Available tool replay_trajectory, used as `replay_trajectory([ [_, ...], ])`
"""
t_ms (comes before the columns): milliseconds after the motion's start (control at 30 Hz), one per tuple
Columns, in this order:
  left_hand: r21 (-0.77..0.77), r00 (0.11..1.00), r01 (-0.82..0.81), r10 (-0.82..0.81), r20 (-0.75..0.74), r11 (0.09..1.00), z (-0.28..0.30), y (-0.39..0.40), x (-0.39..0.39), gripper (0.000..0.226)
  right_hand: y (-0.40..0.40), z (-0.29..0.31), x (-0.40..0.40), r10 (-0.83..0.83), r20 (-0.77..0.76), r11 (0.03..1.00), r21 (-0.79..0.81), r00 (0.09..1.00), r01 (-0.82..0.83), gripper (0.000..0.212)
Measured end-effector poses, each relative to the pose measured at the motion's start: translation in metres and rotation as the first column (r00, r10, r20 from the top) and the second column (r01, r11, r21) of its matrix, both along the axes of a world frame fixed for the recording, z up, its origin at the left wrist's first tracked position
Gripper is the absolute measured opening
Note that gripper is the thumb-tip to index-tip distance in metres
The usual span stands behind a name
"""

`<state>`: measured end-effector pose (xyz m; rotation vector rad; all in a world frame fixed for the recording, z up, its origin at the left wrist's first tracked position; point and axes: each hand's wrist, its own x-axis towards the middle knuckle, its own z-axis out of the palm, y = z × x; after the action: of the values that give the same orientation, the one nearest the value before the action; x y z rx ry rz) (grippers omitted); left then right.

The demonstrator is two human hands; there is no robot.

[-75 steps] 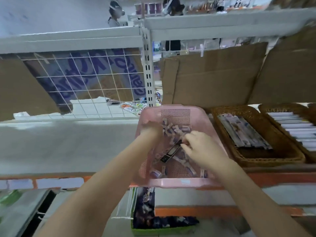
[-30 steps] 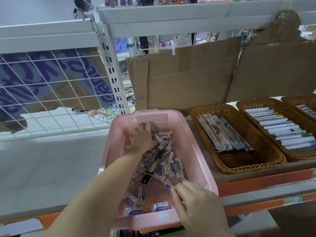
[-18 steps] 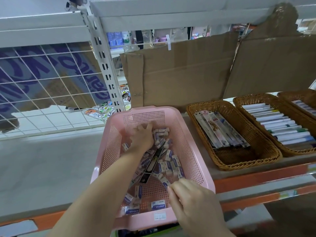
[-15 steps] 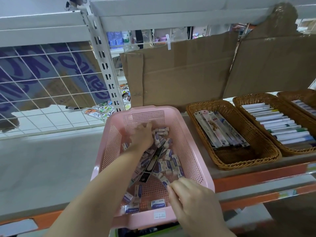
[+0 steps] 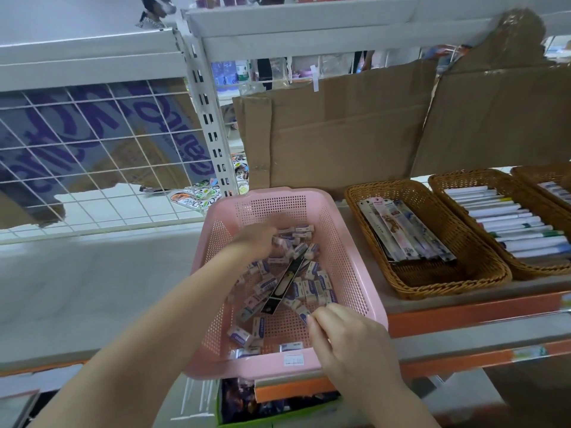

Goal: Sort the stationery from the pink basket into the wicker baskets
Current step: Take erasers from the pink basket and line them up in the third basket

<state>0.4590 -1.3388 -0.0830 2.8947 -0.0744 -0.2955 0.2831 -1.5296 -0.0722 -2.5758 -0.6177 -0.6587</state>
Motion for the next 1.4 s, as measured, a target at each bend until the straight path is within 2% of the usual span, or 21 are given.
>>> replay_trajectory([
  [67,-0.019,1.0,0.029,-0.028,0.009,0.999,-0.004,-0.002,-0.008,0.072,0.0,0.0,0.0,0.002,0.01,1.0,0.007,1.0,-0.002,0.031],
  [100,-0.023,0.999,0.029,-0.028,0.016,0.999,-0.005,-0.004,-0.012,0.074,0.0,0.0,0.0,0.001,0.015,1.0,0.009,1.0,-0.002,0.031],
  [133,0.032,0.999,0.032,-0.032,0.02,0.999,-0.004,-0.007,-0.015,0.068,0.0,0.0,0.0,0.001,0.02,1.0,0.009,1.0,-0.001,0.031],
  [167,0.154,0.998,0.058,-0.061,0.016,0.986,-0.003,-0.01,-0.017,0.057,0.0,0.0,-0.001,0.0,0.027,1.0,0.009,1.0,0.0,0.031],
  [233,0.422,0.99,0.126,-0.139,-0.001,0.898,-0.002,-0.017,-0.02,0.036,-0.001,0.0,0.0,0.001,0.04,1.0,0.007,0.999,-0.002,0.031],
  [267,0.499,0.984,0.156,-0.177,-0.007,0.852,-0.004,-0.019,-0.021,0.031,-0.001,0.0,0.0,0.005,0.044,1.0,0.005,0.999,-0.005,0.031],
  [367,0.558,0.962,0.21,-0.272,0.029,0.802,-0.009,-0.022,-0.022,0.021,-0.001,0.0,0.0,0.014,0.06,1.0,-0.002,0.998,-0.014,0.031],
  [467,0.632,0.932,0.234,-0.356,0.071,0.738,-0.013,-0.024,-0.023,0.021,-0.003,0.0,0.0,0.033,0.04,0.999,0.001,0.999,-0.033,0.032],
  [633,0.643,0.961,0.181,-0.273,0.046,0.745,-0.016,-0.029,-0.023,0.024,-0.004,0.0,0.001,0.061,-0.039,0.998,-0.033,0.997,-0.062,0.033],
  [800,0.584,0.977,0.096,-0.189,0.1,0.806,-0.004,-0.025,-0.03,0.027,-0.008,0.003,0.009,0.147,-0.19,0.981,-0.099,0.971,-0.168,0.029],
  [900,0.532,0.983,0.062,-0.145,0.115,0.844,0.008,-0.018,-0.036,0.031,-0.01,0.004,0.016,0.187,-0.258,0.974,-0.078,0.948,-0.214,0.028],
  [1067,0.549,0.982,0.023,-0.123,0.146,0.835,0.027,-0.013,-0.04,0.021,-0.012,0.019,0.044,0.101,-0.248,0.969,-0.193,0.964,-0.152,0.028],
  [1267,0.553,0.989,-0.009,-0.074,0.127,0.833,0.055,-0.03,-0.033,0.018,-0.034,0.048,0.088,-0.004,-0.183,0.965,-0.259,0.983,-0.044,0.03],
  [1400,0.443,0.94,0.001,-0.152,0.306,0.896,0.073,-0.058,-0.028,0.022,-0.065,0.062,0.115,-0.095,-0.182,0.957,-0.289,0.979,0.039,0.03],
])
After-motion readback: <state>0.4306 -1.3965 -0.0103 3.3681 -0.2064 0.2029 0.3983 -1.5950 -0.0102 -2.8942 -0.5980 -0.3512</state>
